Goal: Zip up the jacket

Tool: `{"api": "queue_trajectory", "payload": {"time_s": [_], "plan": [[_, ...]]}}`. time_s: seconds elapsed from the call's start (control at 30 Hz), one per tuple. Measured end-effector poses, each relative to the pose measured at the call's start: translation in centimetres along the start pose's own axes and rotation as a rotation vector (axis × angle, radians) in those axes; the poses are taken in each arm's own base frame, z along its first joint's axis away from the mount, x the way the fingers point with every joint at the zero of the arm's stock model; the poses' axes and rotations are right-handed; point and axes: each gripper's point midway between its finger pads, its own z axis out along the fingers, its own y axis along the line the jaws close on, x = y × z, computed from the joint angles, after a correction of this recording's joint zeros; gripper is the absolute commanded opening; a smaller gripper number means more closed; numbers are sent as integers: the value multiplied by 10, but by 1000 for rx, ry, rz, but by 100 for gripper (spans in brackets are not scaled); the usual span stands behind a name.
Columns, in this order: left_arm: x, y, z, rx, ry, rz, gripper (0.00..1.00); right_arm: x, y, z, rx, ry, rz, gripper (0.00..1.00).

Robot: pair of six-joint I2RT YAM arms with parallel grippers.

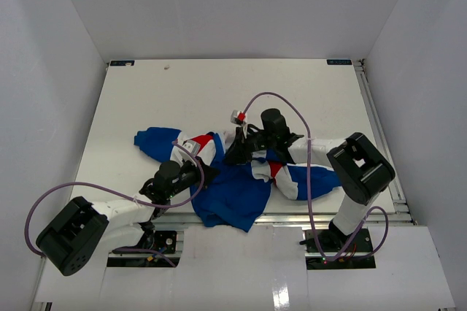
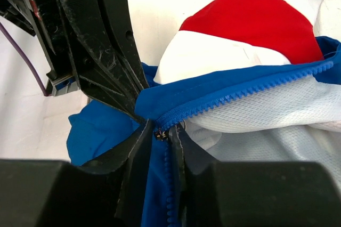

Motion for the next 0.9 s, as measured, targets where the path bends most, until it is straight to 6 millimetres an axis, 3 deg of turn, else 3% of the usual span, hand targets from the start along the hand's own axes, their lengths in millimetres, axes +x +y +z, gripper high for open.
{"api": "queue_trajectory", "payload": {"time_s": [0.13,0.3,0.37,0.4,0.47,0.53,0.7,0.9], "plan": [[2,1,0,-4,6,-1,0,5,-2,2,-9,13,18,34],[4,2,-1,-9,16,-3,0,11,-2,2,-16,29,30,33],[4,2,-1,-10,18,-4,0,12,-2,2,-18,31,29,28],[4,2,-1,-11,19,-4,0,13,-2,2,-17,33,28,19],[5,3,-1,-12,21,-5,0,13,-2,2,-14,35,27,11],[5,3,-1,-13,24,-5,0,14,-3,2,-11,36,27,8],[6,3,-1,-15,27,-6,0,14,-4,2,-6,38,25,25],[4,2,0,-16,30,-11,0,15,-3,1,-6,44,19,32]]}}
